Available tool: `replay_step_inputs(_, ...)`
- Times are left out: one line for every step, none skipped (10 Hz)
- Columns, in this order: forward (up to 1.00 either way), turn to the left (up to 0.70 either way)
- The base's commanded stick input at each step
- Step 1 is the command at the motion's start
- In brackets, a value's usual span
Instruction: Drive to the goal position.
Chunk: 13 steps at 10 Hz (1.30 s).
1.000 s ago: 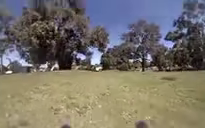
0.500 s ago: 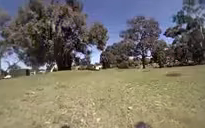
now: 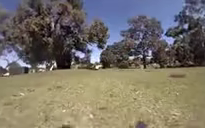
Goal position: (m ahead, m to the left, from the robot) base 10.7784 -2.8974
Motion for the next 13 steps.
replay_step_inputs(1.0,0.0)
replay_step_inputs(1.0,0.0)
replay_step_inputs(1.0,0.0)
replay_step_inputs(1.0,0.0)
replay_step_inputs(1.0,0.0)
replay_step_inputs(1.0,0.0)
replay_step_inputs(1.0,0.0)
replay_step_inputs(1.0,0.0)
replay_step_inputs(1.0,0.0)
replay_step_inputs(1.0,0.0)
replay_step_inputs(1.0,0.0)
replay_step_inputs(1.0,0.0)
replay_step_inputs(1.0,0.0)
